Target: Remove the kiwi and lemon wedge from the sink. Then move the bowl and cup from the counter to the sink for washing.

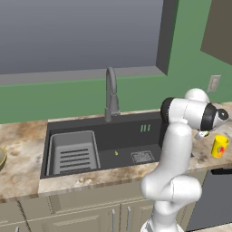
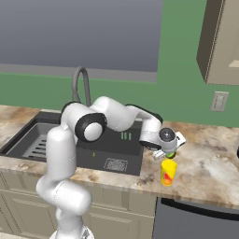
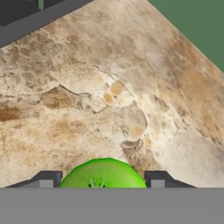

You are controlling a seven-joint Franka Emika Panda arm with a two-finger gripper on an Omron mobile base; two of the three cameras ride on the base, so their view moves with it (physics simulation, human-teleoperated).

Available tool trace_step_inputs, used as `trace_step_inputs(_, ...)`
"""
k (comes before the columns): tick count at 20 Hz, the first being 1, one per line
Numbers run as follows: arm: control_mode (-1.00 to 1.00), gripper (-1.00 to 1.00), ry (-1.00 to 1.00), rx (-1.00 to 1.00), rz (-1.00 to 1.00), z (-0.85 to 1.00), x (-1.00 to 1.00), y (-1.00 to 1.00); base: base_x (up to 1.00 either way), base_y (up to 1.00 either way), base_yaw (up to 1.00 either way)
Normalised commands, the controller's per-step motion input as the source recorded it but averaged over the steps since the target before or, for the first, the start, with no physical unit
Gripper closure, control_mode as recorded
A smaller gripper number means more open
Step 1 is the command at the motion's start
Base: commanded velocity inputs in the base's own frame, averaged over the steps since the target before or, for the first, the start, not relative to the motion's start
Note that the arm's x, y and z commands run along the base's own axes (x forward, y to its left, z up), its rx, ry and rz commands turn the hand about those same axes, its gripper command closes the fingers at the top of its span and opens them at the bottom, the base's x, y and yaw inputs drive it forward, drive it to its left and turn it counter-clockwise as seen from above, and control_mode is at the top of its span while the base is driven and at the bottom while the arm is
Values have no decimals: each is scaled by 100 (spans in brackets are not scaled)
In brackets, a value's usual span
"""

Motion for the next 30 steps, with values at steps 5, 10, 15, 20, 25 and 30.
trace_step_inputs(5, -100, 100, 6, -5, 3, -13, 10, 0, 0, 0, 0)
trace_step_inputs(10, -100, 100, 6, -6, 2, -13, 11, 0, 0, 0, 0)
trace_step_inputs(15, -100, 100, 5, -4, 2, -12, 11, -1, 0, 0, 0)
trace_step_inputs(20, -100, 100, 6, -3, 3, -13, 11, -2, 0, 0, 0)
trace_step_inputs(25, -100, -100, 8, -2, 3, -13, 3, 0, 0, 0, 0)
trace_step_inputs(30, -100, -100, 14, 0, 3, -11, 0, -1, 0, 0, 0)
